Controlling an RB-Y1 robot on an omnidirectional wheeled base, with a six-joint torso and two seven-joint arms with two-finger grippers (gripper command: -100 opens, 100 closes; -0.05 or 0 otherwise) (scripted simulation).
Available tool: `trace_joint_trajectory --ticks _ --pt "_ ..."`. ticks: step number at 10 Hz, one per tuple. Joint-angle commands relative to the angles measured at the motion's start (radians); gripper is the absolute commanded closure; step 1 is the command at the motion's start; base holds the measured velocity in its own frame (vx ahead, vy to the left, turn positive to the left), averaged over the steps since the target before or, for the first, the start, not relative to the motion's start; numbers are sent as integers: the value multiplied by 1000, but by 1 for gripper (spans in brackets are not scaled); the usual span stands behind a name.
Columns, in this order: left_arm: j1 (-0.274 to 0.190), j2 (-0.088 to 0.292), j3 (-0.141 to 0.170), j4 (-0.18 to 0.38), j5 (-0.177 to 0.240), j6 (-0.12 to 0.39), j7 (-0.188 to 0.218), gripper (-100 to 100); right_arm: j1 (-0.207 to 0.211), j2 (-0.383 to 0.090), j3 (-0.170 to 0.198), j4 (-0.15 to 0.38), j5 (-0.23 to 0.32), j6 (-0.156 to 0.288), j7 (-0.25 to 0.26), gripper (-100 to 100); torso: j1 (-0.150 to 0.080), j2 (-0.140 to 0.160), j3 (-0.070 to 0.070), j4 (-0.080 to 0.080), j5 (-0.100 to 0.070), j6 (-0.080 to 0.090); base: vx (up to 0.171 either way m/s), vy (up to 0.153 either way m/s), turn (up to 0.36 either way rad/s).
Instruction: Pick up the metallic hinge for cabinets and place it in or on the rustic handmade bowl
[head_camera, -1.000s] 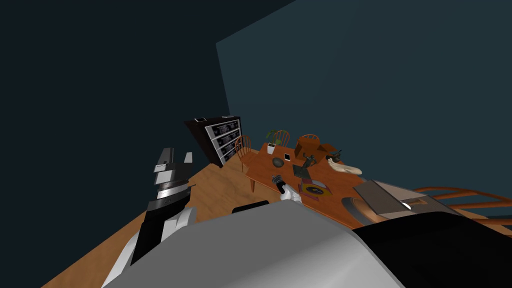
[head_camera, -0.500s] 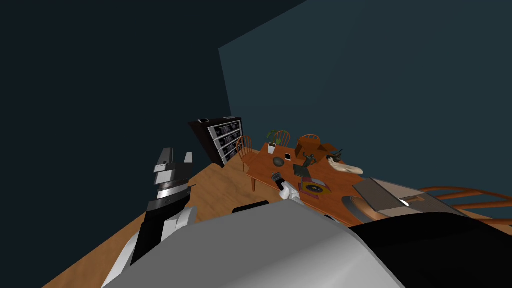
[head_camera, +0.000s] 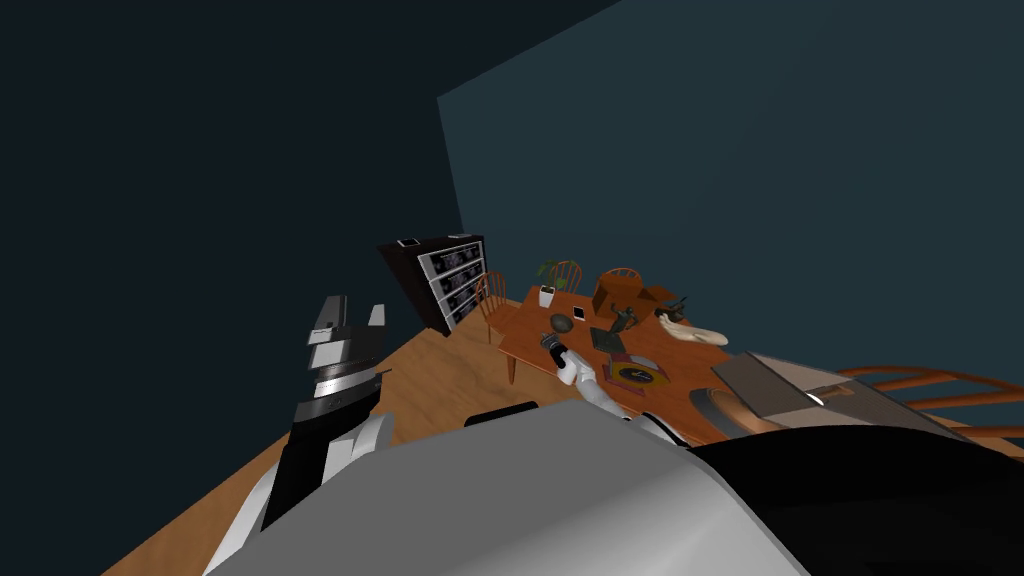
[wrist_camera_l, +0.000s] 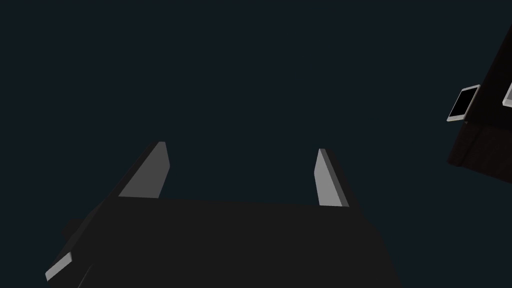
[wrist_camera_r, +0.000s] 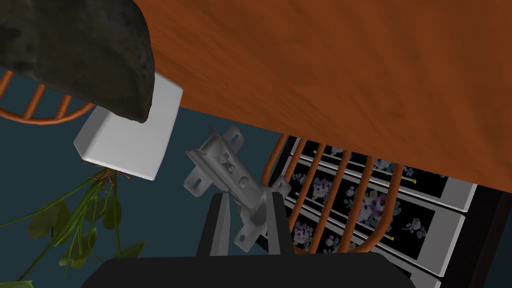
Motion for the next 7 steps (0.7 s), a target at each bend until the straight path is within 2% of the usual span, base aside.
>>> trace_joint_trajectory --ticks 1,2,3,4,5,7 --pt "0 0 0 0 0 0 0 0 -25 -28 25 -12 -15 3 -26 100 0 0 0 0 0 0 29 97 -48" --pt "0 0 0 0 0 0 0 0 -25 -28 25 -12 -15 3 -26 100 -1 0 0 -1 -1 0 8 40 12" --pt "0 0 0 0 0 0 0 0 -70 -48 26 -8 -7 -18 -56 100 -5 2 0 -1 -2 1 10 55 -105" --pt "0 0 0 0 0 0 0 0 -92 -58 27 -4 -4 -29 -72 100 -5 2 1 0 -1 1 19 91 -134" --pt "0 0 0 0 0 0 0 0 -92 -58 27 -4 -4 -29 -72 100 -3 2 1 0 -1 0 18 72 -34" --pt "0 0 0 0 0 0 0 0 -136 -78 29 4 4 -51 -106 100 -4 2 1 0 0 1 22 58 -83"
